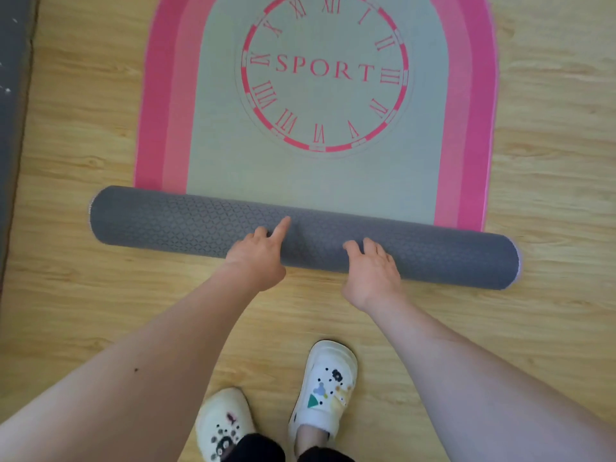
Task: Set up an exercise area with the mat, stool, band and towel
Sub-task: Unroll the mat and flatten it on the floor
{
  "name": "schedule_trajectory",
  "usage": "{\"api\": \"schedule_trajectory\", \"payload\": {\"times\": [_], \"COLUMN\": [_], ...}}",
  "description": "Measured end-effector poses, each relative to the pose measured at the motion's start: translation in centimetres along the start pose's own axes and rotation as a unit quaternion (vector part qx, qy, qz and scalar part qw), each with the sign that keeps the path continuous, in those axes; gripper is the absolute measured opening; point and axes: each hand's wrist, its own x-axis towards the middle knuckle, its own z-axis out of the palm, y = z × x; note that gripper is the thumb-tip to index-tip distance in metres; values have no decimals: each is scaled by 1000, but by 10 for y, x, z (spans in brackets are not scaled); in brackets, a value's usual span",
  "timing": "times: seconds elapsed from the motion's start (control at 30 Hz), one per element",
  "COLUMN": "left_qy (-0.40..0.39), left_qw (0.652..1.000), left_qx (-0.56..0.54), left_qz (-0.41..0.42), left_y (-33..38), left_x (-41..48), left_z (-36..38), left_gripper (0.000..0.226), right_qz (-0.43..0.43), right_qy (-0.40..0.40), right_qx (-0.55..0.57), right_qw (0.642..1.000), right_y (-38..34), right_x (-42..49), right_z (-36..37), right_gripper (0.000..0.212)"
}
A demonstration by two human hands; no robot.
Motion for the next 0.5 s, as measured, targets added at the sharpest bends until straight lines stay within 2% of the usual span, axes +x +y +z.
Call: {"api": "schedule_trajectory", "payload": {"times": [0.1, 0.2, 0.27, 0.33, 0.4, 0.5], "left_qy": [-10, -42, -37, -1, 17, -17], "left_qw": [1000, 999, 999, 999, 998, 998], "left_qx": [-7, 6, 17, 49, 64, 45], "left_qz": [-14, -26, -24, -10, 12, 32], "left_y": [-1, -3, -4, -10, -12, -18], "left_x": [-3, -7, -12, -23, -27, -34], "left_z": [10, 27, 36, 47, 55, 64], "left_gripper": [90, 82, 71, 59, 53, 51], "right_qz": [8, 29, 47, 50, 52, 33], "right_qy": [6, -11, -41, -55, -3, 54], "right_qx": [-2, 13, 29, 22, -10, -23], "right_qw": [1000, 999, 998, 997, 999, 998], "right_y": [-1, -2, -1, -3, -1, -3], "right_x": [-9, -14, -18, -28, -36, -44], "right_z": [15, 28, 35, 50, 59, 70], "right_gripper": [85, 90, 87, 82, 74, 56]}}
